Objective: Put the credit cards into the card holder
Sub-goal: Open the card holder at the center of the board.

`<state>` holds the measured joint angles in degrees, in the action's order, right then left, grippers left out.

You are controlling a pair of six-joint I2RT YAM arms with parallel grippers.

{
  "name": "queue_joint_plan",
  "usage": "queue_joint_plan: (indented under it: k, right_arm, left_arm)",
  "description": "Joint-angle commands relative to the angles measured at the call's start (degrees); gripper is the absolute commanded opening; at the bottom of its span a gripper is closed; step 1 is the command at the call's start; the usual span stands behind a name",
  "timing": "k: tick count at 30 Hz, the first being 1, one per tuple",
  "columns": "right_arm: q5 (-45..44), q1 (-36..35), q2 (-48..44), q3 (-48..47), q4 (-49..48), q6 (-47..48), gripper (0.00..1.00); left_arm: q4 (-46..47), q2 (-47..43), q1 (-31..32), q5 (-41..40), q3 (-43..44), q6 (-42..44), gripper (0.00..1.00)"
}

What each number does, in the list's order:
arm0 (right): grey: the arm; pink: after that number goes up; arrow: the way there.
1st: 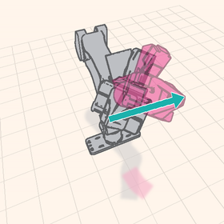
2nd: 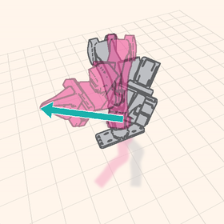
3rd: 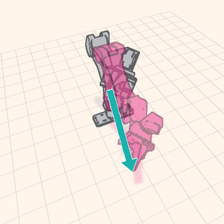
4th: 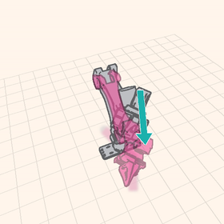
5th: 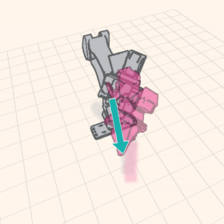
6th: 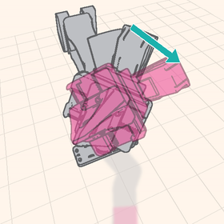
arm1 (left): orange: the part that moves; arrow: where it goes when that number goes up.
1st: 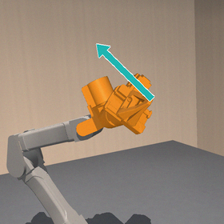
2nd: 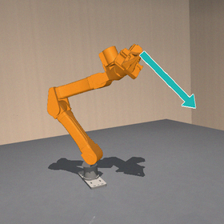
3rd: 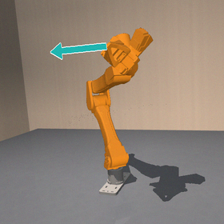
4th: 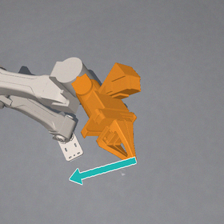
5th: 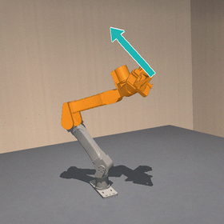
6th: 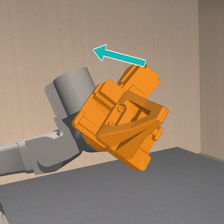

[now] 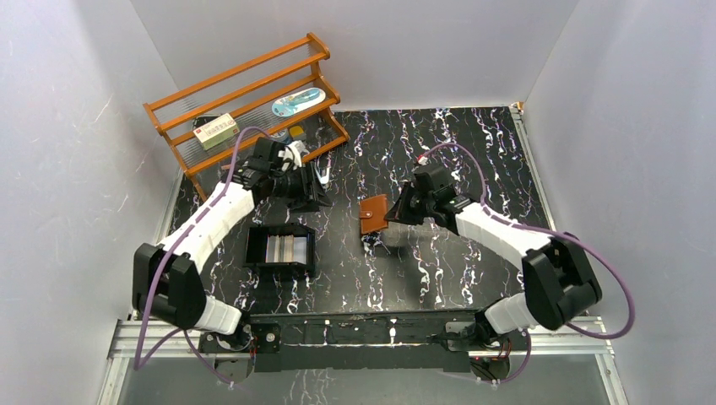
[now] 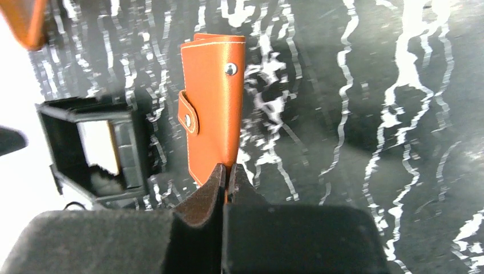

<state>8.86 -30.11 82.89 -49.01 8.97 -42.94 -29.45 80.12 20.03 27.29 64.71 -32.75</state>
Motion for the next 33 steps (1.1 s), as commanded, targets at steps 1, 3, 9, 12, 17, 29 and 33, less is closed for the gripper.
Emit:
queue_joint_plan:
  k: [1, 3, 9, 12, 17, 29, 33]
  right_arm:
    - [-2.5, -3.7, -6.9, 0.9, -3.9, -5.4, 0.00]
    - [-3.6, -5.1, -8.5, 1.3, -4.7, -7.6, 0.00]
    - [-5.3, -9.0, -10.0, -0.2, -5.4, -8.1, 0.00]
    - [-5.9, -10.9, -10.1, -1.7, -4.9, -7.0, 0.00]
    - [-6.8, -13.1, -10.4, -1.9, -6.4, -7.1, 0.00]
    - [-13.6, -14.5, -13.0, 6.7, -7.3, -10.1, 0.00]
    - [-14.6, -14.6, -12.3, 10.6, -8.3, -10.7, 0.00]
  left_arm:
    - [3.2, 1.9, 3.1, 3.9, 4.6, -2.6, 0.46]
    - [4.3, 3.1, 5.2, 4.0, 4.9, -3.3, 0.45]
    - [8.2, 3.9, 9.8, -0.2, 4.6, -4.4, 0.36]
    - [9.3, 4.6, 10.5, -0.3, 4.4, -4.3, 0.47]
    - [10.4, 7.0, 11.5, 0.4, 3.8, -3.6, 0.50]
    - [10.7, 11.2, 15.0, -5.0, -1.8, -4.0, 0.48]
    - [10.9, 14.9, 17.1, -6.7, -0.6, -4.0, 0.47]
